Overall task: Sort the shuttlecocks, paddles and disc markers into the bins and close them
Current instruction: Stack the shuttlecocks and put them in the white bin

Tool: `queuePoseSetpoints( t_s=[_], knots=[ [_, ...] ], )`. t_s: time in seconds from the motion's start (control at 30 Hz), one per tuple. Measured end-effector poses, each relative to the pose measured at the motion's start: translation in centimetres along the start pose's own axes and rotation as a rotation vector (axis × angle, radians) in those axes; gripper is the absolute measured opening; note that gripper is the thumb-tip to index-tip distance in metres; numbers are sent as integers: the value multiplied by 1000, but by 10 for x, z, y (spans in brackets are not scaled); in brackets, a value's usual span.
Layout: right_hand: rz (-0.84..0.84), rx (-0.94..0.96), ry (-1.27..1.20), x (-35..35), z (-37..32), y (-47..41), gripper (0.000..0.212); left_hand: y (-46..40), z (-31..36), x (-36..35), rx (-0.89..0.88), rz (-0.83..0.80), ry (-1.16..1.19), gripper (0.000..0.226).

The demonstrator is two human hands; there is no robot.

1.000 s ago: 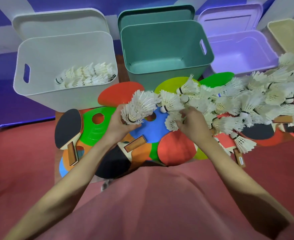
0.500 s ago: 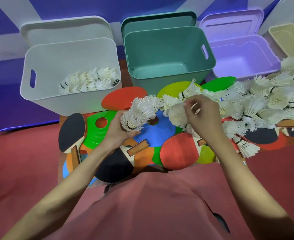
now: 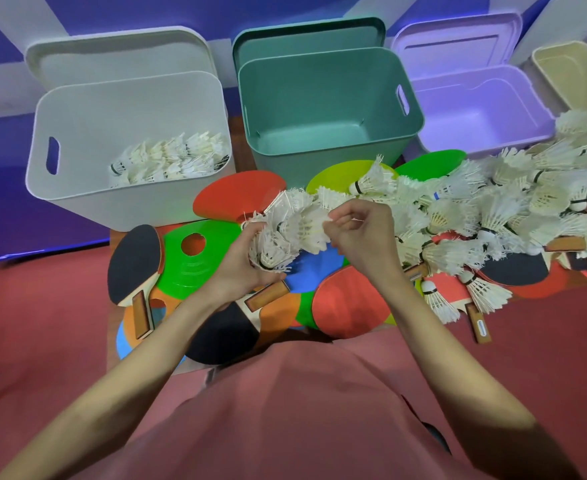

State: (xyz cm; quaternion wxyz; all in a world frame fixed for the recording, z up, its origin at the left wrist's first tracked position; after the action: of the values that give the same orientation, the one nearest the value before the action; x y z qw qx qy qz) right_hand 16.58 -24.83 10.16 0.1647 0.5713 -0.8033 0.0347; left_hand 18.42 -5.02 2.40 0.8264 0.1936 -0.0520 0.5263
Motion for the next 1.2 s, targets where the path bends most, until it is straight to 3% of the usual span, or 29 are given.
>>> queuePoseSetpoints(
  t_s=[0.27,0.5,0.6,0.7,0.77,0.87,0.97,1.07,1.2],
  knots=[
    [-41,-100,-4,10,6,-9,13,-3,6,-8,-65,0,-69,76],
    [-120,-226,-60,4,16,-17,20,-10,18,-16,-145,-18,-161,79],
    [-124,-197,-201,3,12,-14,4,-12,14,-14,-122,15,-135,77],
    [-118,-187,-321,11,12,-15,11,-13,10,-8,-74,93,-61,74],
    [-27,-186,-316,29,21,-25,12,-14,13,-6,-68,120,-1,70],
    [135,-41,42,57,34,-45,11,-15,14,-5,-60,137,40,72],
    [-15,157,454,48,34,-57,33,-15,14,-4,-58,160,53,71],
    [-224,220,611,21,32,-61,46,-14,16,-1,-59,173,56,70],
    [-219,172,831,3,34,-64,50,-11,19,4,-71,195,59,68]
  ],
)
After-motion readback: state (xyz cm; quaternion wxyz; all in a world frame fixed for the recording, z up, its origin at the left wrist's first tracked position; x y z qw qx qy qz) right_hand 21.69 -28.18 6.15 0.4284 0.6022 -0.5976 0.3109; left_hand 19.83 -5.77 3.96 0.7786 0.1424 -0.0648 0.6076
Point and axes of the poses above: each hand's wrist, its own y-axis away from the middle knuckle, its own x-axis out of the back of the hand, z = x × y, the point moved 6 cm from there along -y, towards the middle knuckle, and after that the axes turned 5 degrees about -y, right-handed, at the moved point
